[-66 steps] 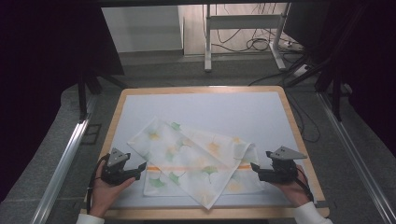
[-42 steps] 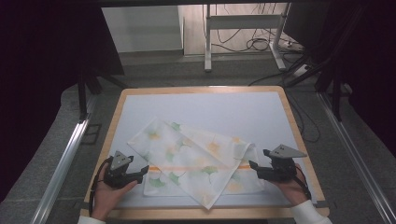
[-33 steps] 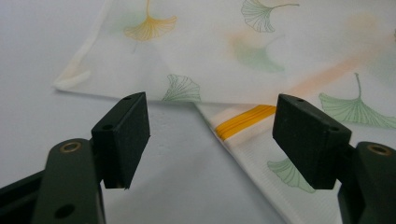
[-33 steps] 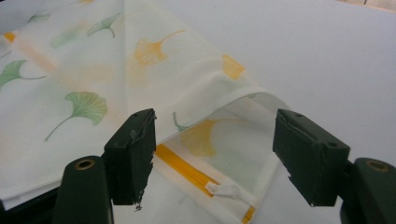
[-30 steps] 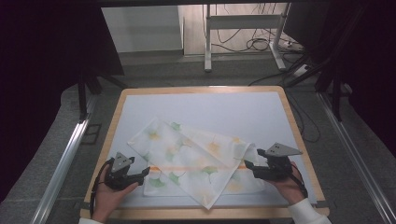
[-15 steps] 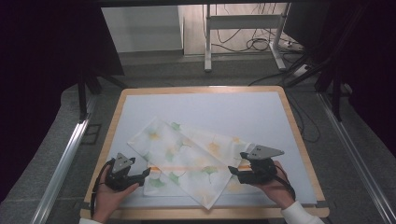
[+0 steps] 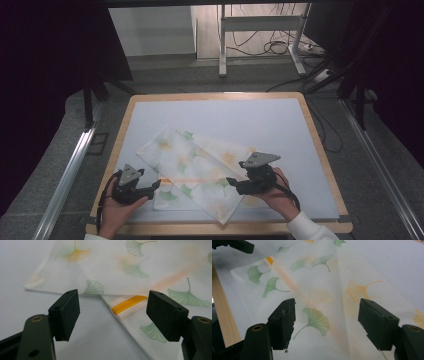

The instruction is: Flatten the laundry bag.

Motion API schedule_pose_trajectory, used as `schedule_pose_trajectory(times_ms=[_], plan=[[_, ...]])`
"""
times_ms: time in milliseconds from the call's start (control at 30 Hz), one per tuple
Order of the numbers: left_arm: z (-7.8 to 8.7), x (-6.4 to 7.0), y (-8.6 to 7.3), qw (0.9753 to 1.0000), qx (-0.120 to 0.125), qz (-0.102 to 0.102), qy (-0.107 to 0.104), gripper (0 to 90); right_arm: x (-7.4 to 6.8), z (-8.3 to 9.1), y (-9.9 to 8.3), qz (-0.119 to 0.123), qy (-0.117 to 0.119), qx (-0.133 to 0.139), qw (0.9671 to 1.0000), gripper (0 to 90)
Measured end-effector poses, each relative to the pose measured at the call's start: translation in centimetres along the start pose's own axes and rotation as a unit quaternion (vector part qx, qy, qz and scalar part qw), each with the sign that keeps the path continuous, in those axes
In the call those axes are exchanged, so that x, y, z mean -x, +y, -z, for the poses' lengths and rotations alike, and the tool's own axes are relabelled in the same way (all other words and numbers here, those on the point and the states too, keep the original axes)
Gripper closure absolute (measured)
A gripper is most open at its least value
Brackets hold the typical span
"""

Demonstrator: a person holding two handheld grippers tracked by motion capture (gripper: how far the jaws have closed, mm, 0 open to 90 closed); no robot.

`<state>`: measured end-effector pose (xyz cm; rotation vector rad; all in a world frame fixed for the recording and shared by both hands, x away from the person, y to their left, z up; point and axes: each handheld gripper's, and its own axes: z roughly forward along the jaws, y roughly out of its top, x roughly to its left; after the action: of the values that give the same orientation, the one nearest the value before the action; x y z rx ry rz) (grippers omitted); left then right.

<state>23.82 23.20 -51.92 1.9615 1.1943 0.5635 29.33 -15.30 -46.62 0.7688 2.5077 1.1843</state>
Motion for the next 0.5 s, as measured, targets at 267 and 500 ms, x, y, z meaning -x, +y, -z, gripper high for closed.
schedule_pose_trajectory(times_ms=[267,500], plan=[[-0.1,0.2,0.0,1.0000,-0.001,-0.002,0.000,27.0,-2.2,-1.1,0.1,0.018,0.026,-0.020,0.9993,30.1],[-0.2,0.1,0.0,1.0000,-0.003,-0.003,-0.002,27.0,-3.5,-2.6,0.5,0.030,0.045,-0.038,0.9978,30.7]])
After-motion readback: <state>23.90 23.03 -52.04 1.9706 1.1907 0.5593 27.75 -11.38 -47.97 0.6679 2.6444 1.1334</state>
